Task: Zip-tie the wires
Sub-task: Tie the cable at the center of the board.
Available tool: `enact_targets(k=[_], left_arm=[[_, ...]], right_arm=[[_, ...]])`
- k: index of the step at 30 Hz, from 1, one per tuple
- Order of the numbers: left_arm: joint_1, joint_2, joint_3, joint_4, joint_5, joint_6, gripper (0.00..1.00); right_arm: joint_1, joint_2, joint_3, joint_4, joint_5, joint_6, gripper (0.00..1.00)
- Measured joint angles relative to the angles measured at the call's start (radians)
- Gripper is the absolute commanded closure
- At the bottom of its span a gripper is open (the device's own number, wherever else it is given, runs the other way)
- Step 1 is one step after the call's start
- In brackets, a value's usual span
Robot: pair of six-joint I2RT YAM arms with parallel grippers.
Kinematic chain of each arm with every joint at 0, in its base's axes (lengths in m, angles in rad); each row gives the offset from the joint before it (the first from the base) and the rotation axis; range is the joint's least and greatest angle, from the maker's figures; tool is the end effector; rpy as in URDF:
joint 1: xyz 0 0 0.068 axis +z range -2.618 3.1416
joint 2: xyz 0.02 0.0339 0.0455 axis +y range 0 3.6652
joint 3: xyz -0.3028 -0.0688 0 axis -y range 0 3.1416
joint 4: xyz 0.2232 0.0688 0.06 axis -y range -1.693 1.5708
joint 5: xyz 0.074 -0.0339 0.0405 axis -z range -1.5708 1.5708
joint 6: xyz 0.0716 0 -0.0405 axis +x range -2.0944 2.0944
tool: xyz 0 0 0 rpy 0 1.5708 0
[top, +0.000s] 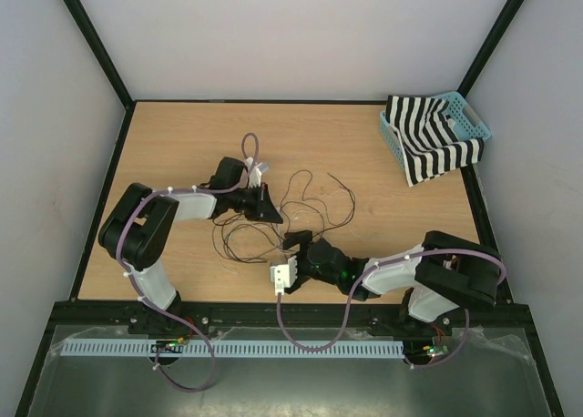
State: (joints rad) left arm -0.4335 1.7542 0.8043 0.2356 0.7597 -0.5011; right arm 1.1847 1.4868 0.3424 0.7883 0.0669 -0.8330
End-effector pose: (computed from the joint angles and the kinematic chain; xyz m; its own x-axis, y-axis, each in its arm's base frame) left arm 0.2960 -0.1914 0.1821 -0.8946 0.0303 -0.4459 0.3957 0.5176 -0.7587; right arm 0.1091 0.2556 0.1861 0.5782 -0.5382 -0.6132 -0.7030 0.0528 -0.7092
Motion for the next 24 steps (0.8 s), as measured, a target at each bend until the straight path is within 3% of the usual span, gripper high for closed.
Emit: enact_targets(k=[24], left_arm=[[0.0, 0.011, 0.018, -0.04, 0.02, 0.004, 1.0]], right_arm=[[-0.019, 0.032, -0.003, 0.051, 0.049, -0.062, 0.01]])
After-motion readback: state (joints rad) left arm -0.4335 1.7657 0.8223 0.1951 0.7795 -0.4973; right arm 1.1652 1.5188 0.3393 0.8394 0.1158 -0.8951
